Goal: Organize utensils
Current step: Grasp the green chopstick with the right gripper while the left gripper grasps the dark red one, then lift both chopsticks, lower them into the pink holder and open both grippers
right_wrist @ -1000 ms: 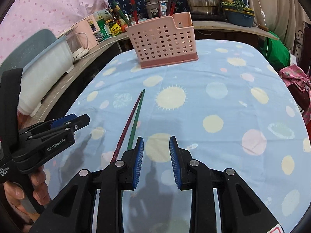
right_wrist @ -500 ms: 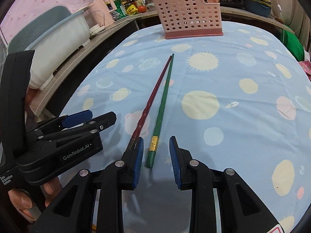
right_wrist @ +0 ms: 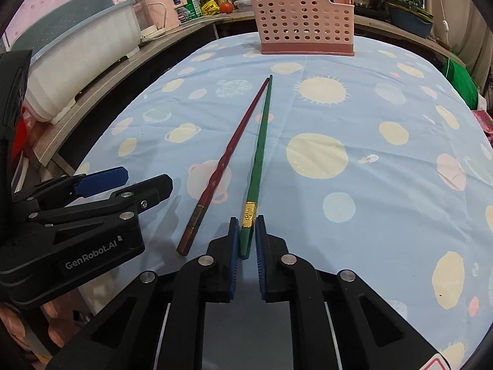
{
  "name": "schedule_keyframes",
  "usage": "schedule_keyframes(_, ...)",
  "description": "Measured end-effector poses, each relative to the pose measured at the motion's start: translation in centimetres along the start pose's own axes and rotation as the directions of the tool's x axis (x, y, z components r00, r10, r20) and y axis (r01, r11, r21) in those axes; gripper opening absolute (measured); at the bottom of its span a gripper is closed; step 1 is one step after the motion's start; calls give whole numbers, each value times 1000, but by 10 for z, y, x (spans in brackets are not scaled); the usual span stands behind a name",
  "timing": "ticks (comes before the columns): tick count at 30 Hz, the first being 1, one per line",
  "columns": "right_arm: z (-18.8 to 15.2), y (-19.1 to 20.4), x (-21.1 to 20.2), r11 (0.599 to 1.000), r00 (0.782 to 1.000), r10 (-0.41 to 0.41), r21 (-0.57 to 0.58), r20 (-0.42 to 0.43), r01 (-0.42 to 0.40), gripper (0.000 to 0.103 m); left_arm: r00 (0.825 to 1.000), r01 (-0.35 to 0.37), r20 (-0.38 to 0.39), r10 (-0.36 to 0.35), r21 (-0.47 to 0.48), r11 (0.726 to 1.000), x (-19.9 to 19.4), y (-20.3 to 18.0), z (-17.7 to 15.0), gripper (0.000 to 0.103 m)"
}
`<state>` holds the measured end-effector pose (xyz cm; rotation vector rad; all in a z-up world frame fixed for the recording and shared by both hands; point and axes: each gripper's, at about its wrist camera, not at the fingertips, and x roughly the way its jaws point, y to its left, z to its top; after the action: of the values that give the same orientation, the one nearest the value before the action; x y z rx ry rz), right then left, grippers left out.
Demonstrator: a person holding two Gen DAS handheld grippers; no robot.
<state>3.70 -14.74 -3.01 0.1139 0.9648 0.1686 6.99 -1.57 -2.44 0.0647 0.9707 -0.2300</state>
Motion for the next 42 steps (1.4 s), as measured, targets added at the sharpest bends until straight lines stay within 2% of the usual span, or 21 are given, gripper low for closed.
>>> schedule_keyframes(3, -1, -7, -2, 1000, 1000, -5, 20, 6, 4, 7, 1000, 11, 4, -12, 11, 1000, -2, -5, -3, 63)
schedule_keyframes(7, -2, -18, -6, 999, 1000, -18, 51, 15, 17, 7, 999, 34, 2, -34, 35, 999, -3, -15, -5, 65)
schedule_keyframes(20, -7, -47, -15, 991, 998, -63, 118, 28, 59, 7, 997, 72, -47, -68, 80, 994, 10, -38, -12, 64)
schedule_keyframes(23, -7, -47, -15, 991, 998, -62, 119, 28, 59, 7, 997, 71, -43, -67, 88, 994, 10, -40, -12, 60)
schedule_keyframes(26, -7, -48, -15, 991, 998, -61, 119, 29, 57, 7, 997, 65, -39, -61, 97, 993, 9, -41, -13, 49)
schedule_keyframes(28, -8, -48, -16, 991, 998, -61, 120, 29, 57, 7, 997, 67, -38, -63, 96, 993, 8, -40, -14, 35)
schedule_keyframes(33, -8, -48, -16, 991, 998, -61, 120, 28, 57, 7, 996, 84, -46, -80, 85, 993, 6, -36, -15, 10)
schedule_keyframes(42, -11, -51, -29, 989, 998, -58, 140, 35, 52, 7, 995, 82, -68, -77, 62, 995, -2, -33, -12, 7)
